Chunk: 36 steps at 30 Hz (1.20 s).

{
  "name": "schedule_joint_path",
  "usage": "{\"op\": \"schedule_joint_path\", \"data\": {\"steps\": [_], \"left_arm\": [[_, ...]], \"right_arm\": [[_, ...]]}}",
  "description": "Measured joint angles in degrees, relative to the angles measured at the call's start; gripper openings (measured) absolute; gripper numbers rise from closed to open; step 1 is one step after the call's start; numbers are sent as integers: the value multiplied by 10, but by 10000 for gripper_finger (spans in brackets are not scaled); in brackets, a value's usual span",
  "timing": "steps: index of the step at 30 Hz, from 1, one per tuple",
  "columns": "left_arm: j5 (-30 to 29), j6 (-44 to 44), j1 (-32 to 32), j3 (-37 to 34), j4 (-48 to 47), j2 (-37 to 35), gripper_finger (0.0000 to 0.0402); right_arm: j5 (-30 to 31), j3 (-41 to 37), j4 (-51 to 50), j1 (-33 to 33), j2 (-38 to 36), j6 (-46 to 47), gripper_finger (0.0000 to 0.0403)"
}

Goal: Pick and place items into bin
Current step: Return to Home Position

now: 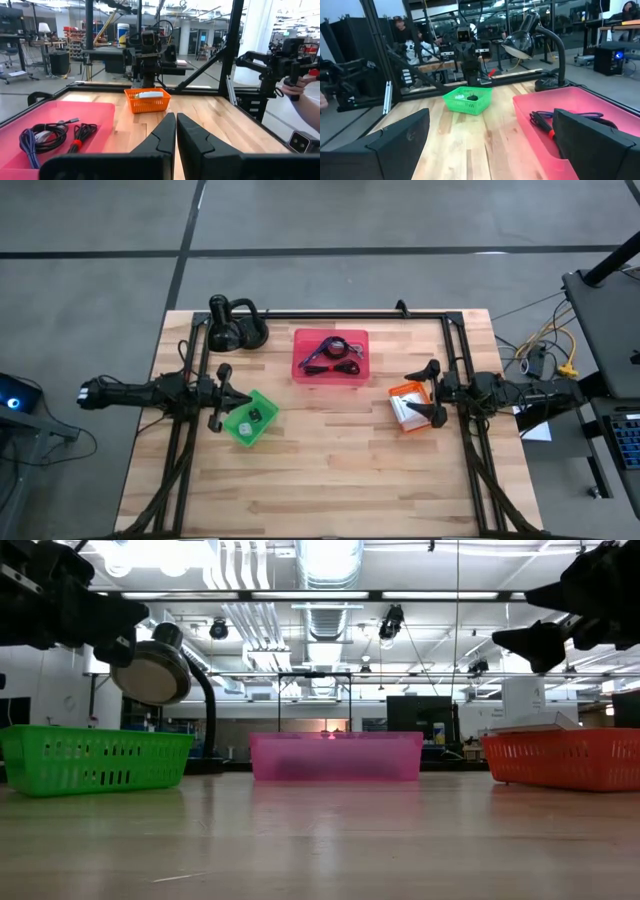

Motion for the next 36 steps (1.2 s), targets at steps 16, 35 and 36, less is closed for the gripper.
{"op": "schedule_joint_path", "data": {"steps": [16,35,36], "left_arm": [[-2,5,0,0,4,6,0],[-3,0,0,-1,7,5,0],[-3,0,0,-1,7,5,0]], "right_arm": [[0,0,33,0,0,-3,400],[6,0,50,0,0,-7,400],[8,0,48,0,0,-7,400]]}}
